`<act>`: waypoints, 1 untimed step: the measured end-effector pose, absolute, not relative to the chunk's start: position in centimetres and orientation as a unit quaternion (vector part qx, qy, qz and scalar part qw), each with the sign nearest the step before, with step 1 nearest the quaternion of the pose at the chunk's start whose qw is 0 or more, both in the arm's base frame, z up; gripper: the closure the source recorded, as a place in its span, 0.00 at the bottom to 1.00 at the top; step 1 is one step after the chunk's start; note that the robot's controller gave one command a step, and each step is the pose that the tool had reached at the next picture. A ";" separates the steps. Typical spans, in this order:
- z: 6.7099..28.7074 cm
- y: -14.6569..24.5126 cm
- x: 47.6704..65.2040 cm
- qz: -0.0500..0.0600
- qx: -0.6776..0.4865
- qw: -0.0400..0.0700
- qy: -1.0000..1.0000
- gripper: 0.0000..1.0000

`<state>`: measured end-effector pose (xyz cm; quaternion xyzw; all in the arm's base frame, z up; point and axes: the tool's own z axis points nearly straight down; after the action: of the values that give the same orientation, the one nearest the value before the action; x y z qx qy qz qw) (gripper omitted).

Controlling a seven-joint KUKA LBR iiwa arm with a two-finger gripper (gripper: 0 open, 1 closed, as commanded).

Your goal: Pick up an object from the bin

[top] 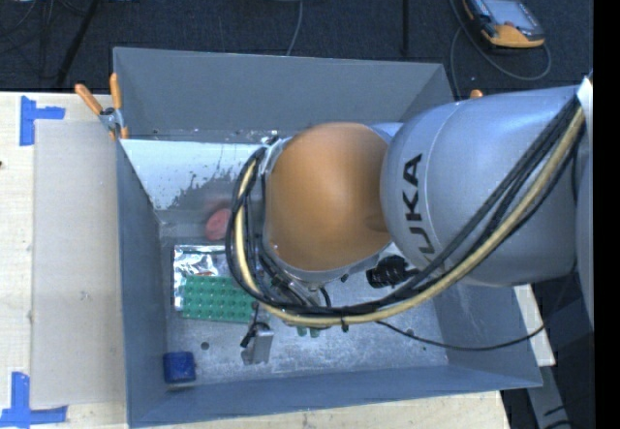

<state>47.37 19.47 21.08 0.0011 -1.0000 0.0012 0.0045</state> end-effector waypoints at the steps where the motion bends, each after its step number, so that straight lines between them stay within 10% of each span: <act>1: 9.3 21.2 52.5 0.001 -0.009 0.003 -1.000 0.00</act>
Offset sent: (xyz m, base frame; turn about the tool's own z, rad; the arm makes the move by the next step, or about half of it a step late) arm 0.0518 0.0187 -0.1127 0.0196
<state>52.46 21.23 9.30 -0.0093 -1.0000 0.0011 0.0032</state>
